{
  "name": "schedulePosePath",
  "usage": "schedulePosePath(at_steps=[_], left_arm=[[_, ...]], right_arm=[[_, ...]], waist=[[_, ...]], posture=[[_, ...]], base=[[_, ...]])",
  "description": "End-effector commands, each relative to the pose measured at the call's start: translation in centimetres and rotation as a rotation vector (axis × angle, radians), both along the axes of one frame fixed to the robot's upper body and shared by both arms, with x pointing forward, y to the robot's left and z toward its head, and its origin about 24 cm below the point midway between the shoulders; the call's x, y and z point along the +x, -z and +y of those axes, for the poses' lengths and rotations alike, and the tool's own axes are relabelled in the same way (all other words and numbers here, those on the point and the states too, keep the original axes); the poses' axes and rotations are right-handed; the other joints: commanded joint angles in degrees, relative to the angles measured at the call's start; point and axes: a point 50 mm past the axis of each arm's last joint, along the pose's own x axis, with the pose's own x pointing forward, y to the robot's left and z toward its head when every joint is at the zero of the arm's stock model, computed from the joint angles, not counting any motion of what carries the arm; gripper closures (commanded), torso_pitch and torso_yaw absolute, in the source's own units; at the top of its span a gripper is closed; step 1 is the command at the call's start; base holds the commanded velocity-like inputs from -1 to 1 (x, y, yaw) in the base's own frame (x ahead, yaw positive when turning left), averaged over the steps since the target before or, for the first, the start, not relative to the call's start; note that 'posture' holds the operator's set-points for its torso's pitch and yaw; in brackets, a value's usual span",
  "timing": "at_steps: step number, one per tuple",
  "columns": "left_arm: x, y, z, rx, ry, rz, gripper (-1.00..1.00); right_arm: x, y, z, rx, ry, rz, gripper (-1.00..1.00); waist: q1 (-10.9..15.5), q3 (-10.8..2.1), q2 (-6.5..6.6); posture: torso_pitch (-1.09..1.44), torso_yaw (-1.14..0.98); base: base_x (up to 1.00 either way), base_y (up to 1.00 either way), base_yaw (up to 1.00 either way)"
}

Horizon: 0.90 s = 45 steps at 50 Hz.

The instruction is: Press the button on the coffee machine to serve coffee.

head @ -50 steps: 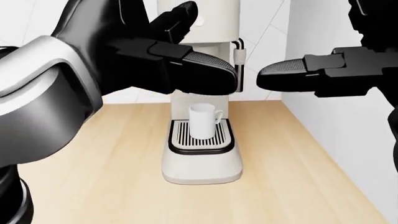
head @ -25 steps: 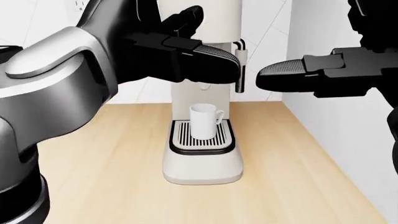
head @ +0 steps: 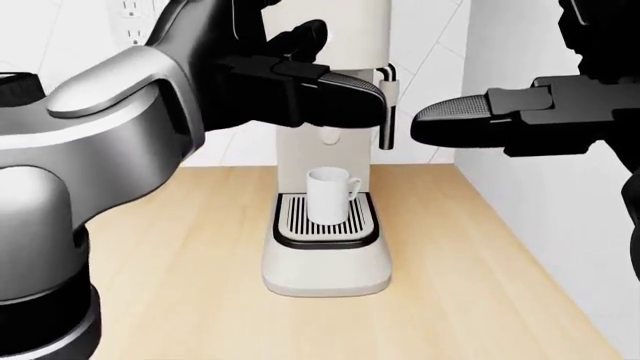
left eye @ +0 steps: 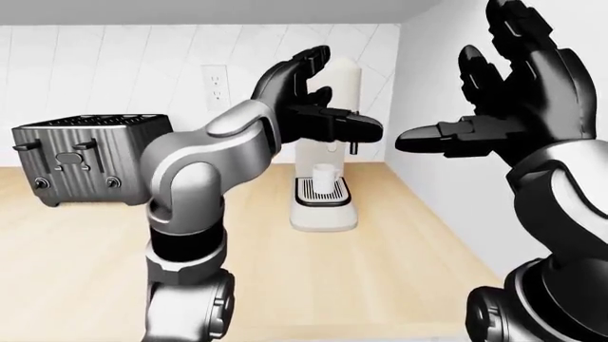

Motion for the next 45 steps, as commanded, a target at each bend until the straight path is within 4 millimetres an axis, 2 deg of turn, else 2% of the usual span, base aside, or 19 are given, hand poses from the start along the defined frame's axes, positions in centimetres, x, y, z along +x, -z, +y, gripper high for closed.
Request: schedulePosePath(at_steps=[1, 21, 45], left_arm=[[0.0, -1.5, 0.3, -0.03, -0.017, -0.063, -1.0], [1.9, -1.3, -0.1, -0.045, -0.014, -0.052, -1.0], [3.8, 0.7, -0.7, -0.056, -0.005, -0.011, -1.0]], right_arm=[[-0.2, -0.9, 0.0, 0.005, 0.003, -0.05, -1.0], [-0.2, -1.0, 0.0, 0.004, 0.004, -0.05, -1.0], [-0.2, -1.0, 0.0, 0.005, 0.004, -0.051, -1.0]], waist=[[-0.01, 0.15, -0.24], [-0.02, 0.07, -0.5], [-0.09, -0.09, -0.67]], posture=[[-0.72, 0.0], [-0.72, 0.0], [-0.72, 0.0]], base=[[0.0, 0.0, 0.0], [0.0, 0.0, 0.0], [0.0, 0.0, 0.0]])
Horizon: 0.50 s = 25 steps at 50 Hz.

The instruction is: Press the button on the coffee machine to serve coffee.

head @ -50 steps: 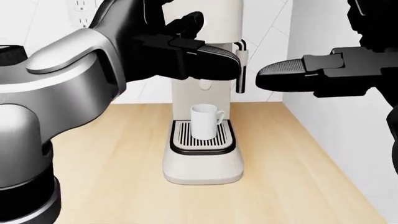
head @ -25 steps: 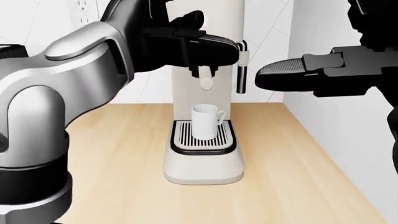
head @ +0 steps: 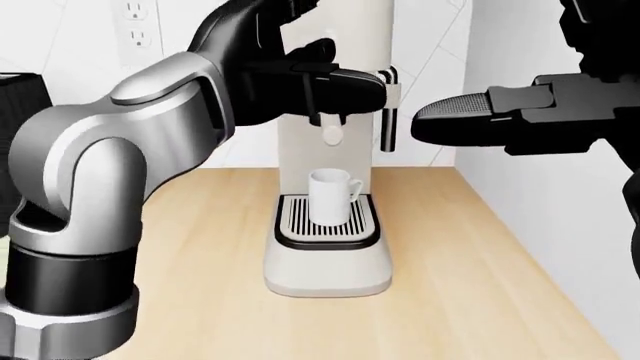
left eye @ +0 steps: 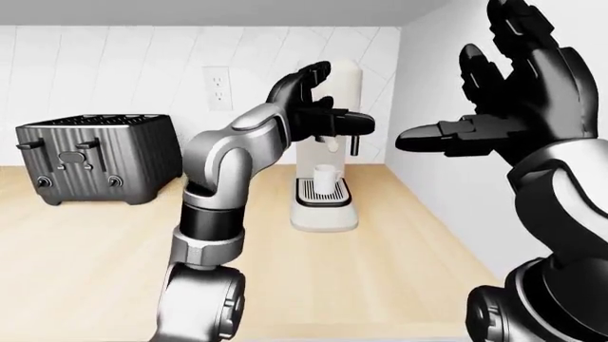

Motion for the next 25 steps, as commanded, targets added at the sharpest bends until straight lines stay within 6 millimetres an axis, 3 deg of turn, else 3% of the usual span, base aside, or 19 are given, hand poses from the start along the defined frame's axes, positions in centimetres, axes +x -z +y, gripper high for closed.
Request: schedulePosePath(at_steps=[1, 25], left_arm=[[0.0, -2.0, 0.2, -0.033, -0.011, -0.088, -1.0], [1.6, -2.3, -0.2, -0.047, -0.016, -0.086, -1.0]], right_arm=[[-0.2, -0.9, -0.1, 0.005, 0.004, -0.049, -1.0], [0.0, -0.7, 0.0, 0.005, 0.002, -0.046, -1.0]], waist=[[0.01, 0.11, -0.24], [-0.02, 0.05, -0.43]], posture=[[-0.72, 0.0], [-0.72, 0.0]], base=[[0.0, 0.0, 0.0], [0.0, 0.0, 0.0]])
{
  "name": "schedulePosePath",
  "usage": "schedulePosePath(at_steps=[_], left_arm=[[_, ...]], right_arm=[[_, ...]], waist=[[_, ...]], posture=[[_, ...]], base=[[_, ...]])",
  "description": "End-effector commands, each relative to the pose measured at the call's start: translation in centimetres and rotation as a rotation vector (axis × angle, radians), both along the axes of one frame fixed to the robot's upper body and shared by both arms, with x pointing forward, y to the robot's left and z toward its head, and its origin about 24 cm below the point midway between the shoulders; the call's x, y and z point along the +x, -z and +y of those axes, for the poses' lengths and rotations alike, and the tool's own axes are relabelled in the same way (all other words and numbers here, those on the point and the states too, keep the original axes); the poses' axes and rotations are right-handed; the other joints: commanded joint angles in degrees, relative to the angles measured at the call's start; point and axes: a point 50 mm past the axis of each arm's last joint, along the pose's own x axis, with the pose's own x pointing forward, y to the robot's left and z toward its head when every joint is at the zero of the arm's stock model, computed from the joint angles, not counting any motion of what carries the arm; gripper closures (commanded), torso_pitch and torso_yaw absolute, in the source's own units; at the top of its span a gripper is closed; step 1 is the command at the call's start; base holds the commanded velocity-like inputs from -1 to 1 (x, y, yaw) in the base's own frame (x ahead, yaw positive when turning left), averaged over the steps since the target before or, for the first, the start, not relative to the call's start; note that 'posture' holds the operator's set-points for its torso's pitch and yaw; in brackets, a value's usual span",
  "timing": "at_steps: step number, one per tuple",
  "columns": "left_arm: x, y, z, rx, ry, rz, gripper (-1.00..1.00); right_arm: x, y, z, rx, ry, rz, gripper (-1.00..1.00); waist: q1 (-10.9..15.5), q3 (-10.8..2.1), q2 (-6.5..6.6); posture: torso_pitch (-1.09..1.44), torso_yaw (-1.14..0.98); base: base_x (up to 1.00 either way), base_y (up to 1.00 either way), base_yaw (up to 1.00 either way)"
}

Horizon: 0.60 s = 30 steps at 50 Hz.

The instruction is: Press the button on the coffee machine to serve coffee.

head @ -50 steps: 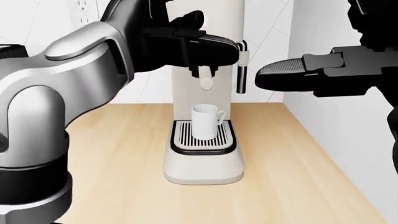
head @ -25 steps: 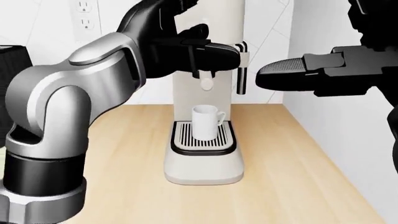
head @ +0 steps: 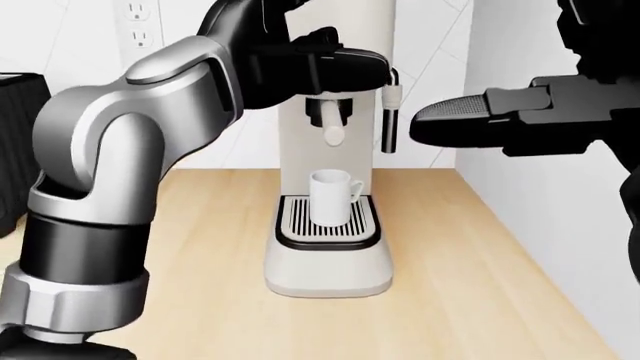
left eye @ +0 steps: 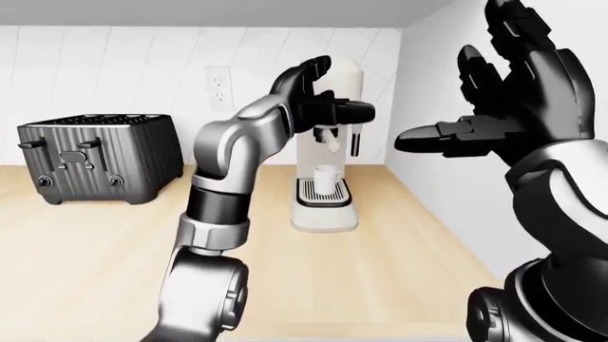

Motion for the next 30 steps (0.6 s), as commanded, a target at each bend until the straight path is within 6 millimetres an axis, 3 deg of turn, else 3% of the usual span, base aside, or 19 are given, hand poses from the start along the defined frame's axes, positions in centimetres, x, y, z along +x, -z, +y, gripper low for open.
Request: schedulePosePath(at_steps=[1, 14, 30], left_arm=[[0.0, -2.2, 0.1, -0.032, -0.007, -0.09, -1.0], [1.2, -1.6, 0.1, -0.035, -0.025, -0.086, -1.0], [1.2, -1.9, -0.2, -0.045, -0.021, -0.087, -1.0]], right_arm=[[-0.1, -0.9, 0.0, 0.006, 0.004, -0.049, -1.0], [-0.2, -1.0, -0.1, 0.006, 0.005, -0.051, -1.0], [-0.3, -1.0, -0.1, 0.007, 0.006, -0.052, -1.0]], waist=[[-0.01, 0.14, -0.23], [0.18, 0.11, -0.38], [-0.04, 0.25, -0.12]], posture=[[-0.72, 0.0], [-0.72, 0.0], [-0.72, 0.0]], base=[[0.0, 0.0, 0.0], [0.0, 0.0, 0.0], [0.0, 0.0, 0.0]])
